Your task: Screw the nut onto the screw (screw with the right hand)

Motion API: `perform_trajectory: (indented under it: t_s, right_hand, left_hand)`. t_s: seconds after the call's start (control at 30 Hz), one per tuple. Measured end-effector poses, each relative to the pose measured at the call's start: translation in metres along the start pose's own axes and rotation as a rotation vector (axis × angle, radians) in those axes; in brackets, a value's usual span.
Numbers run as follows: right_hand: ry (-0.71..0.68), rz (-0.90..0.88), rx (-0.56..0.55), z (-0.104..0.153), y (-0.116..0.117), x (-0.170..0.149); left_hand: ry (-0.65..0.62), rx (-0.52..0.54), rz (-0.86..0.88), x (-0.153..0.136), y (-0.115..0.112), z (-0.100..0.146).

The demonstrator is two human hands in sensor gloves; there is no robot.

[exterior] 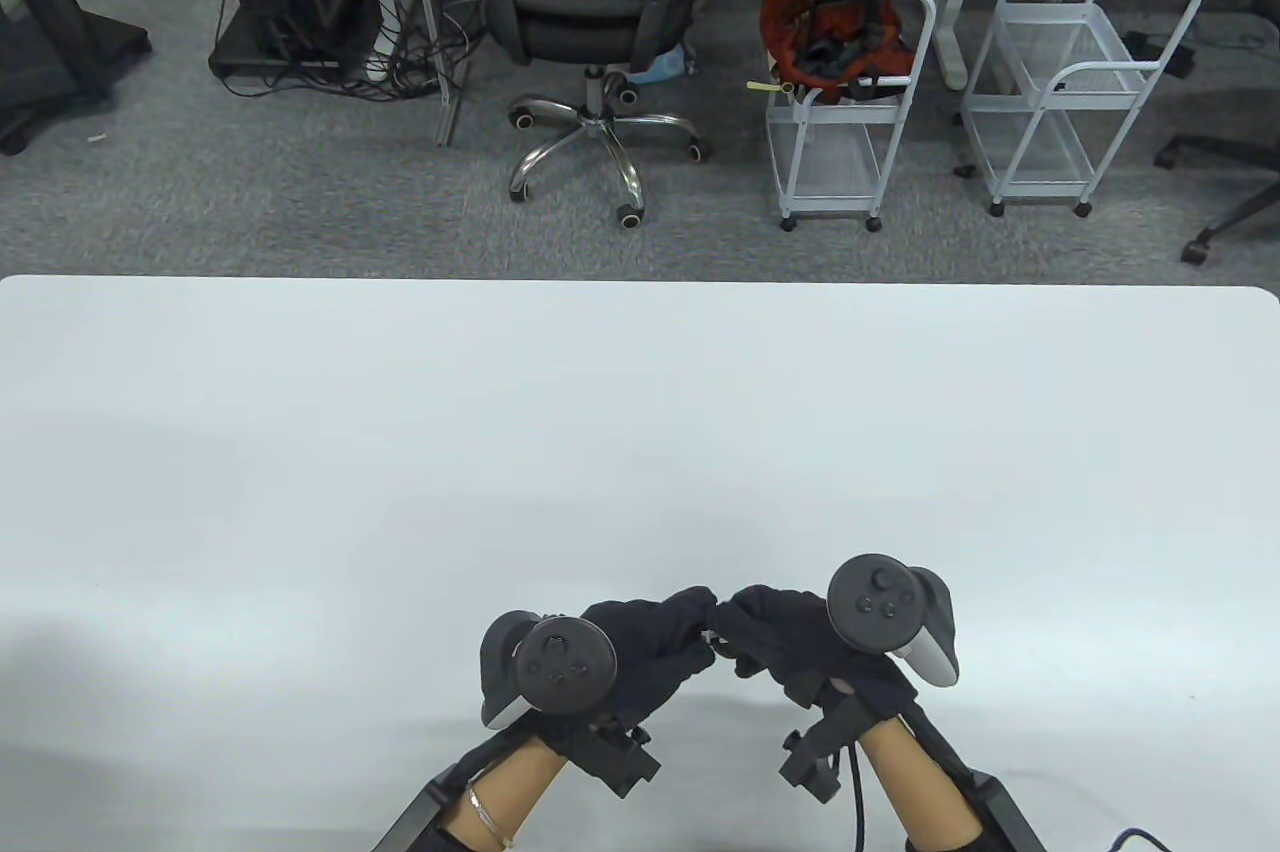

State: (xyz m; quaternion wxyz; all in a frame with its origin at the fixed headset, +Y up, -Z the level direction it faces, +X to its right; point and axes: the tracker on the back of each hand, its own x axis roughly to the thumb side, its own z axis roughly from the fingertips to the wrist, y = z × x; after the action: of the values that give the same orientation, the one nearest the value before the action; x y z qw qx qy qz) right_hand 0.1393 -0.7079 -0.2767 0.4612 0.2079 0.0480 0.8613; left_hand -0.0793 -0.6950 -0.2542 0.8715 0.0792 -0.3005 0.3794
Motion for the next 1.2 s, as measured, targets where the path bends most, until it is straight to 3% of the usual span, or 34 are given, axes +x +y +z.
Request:
perform_trajectory:
  t_s: [0.17, 0.2, 0.27, 0.33, 0.47, 0.5, 0.6, 0.67, 0.77, 0.9, 0.97, 1.07, 1.1, 1.17, 1.2]
  right_hand:
    - [0.013, -0.016, 0.151, -0.0003, 0.0021, 0.0023]
    - [0.004, 0.004, 0.127, 0.0001, 0.0021, 0.0022]
    - [-0.012, 0.016, -0.026, 0.0005, 0.0023, 0.0016]
    - [-0.007, -0.002, -0.039, 0.0007, 0.0022, 0.0017]
    - [0.013, -0.036, 0.181, -0.0012, 0.0008, 0.0034]
    - [0.015, -0.016, 0.172, -0.0006, 0.0004, 0.0035]
    - [-0.011, 0.002, -0.031, -0.0004, 0.0005, 0.0029]
    - [-0.006, -0.012, 0.020, -0.0005, -0.0002, 0.0026]
    - [-0.002, -0.055, 0.211, -0.0023, -0.0006, 0.0041]
    - [-0.014, -0.030, -0.029, -0.0013, -0.0005, 0.0039]
    - [-0.013, -0.050, 0.018, -0.0014, -0.0017, 0.0038]
    - [0.012, -0.066, 0.209, -0.0015, -0.0024, 0.0058]
    - [0.009, -0.037, 0.180, -0.0007, -0.0025, 0.0059]
    - [-0.021, 0.010, -0.011, -0.0009, -0.0017, 0.0062]
    - [-0.012, 0.002, -0.026, -0.0006, -0.0012, 0.0064]
  left_hand:
    - [0.005, 0.032, -0.045, -0.0002, 0.0029, 0.0014]
    - [0.001, 0.028, -0.045, 0.0004, 0.0029, 0.0014]
    - [-0.007, 0.025, -0.041, 0.0015, 0.0020, 0.0015]
    - [-0.003, 0.030, -0.032, 0.0017, 0.0013, 0.0017]
    - [-0.002, 0.046, -0.074, 0.0011, 0.0031, 0.0023]
    - [-0.007, 0.040, -0.069, 0.0017, 0.0033, 0.0023]
    - [-0.012, 0.032, -0.049, 0.0026, 0.0013, 0.0021]
    - [-0.008, 0.037, -0.054, 0.0026, 0.0014, 0.0022]
    - [0.001, 0.053, -0.081, 0.0020, 0.0035, 0.0029]
    - [-0.001, 0.049, -0.044, 0.0031, 0.0034, 0.0026]
    - [0.008, 0.049, -0.027, 0.0023, 0.0033, 0.0028]
    - [0.015, 0.054, -0.036, 0.0004, 0.0038, 0.0036]
    - [0.011, 0.049, -0.031, 0.0008, 0.0037, 0.0038]
    - [0.008, 0.045, -0.032, 0.0018, 0.0019, 0.0037]
    - [0.007, 0.046, -0.032, 0.0018, 0.0016, 0.0035]
